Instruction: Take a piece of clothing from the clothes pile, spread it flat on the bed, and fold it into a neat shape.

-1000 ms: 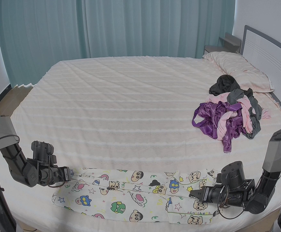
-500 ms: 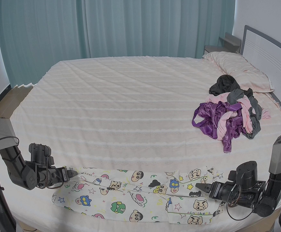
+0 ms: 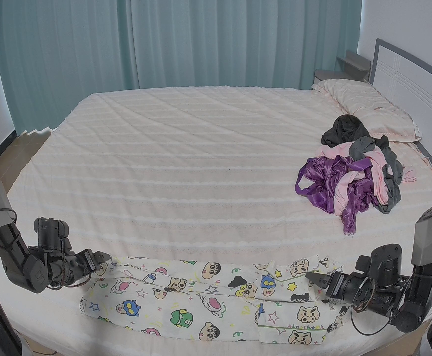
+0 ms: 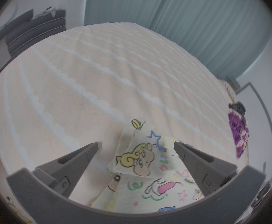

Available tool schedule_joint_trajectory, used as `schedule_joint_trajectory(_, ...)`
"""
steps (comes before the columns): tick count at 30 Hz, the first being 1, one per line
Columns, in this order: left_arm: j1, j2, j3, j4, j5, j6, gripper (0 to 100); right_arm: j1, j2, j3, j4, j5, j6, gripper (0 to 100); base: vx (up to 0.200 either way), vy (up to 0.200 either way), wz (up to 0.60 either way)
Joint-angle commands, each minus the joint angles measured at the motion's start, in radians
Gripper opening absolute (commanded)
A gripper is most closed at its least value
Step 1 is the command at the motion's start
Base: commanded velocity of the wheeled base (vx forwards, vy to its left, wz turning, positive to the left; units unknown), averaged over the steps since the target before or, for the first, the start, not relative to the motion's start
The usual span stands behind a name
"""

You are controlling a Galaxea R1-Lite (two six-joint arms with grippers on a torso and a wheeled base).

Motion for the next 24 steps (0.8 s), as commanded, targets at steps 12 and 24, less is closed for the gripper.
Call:
schedule_joint_trajectory(12, -0.04, -0.035, 0.003, -0.002, 0.012, -0.16, 100, -0.004, -0.07, -0.051, 0.002, 0.002, -0.087, 100, 0.0, 0.0, 0.0)
schedule_joint_trajectory(24, -0.054, -0.015, 0.023, -0.004, 0.012, -0.163, 100, 0.051, -0.07, -0.203, 0.183, 0.002, -0.101, 100, 0.0, 0.0, 0.0)
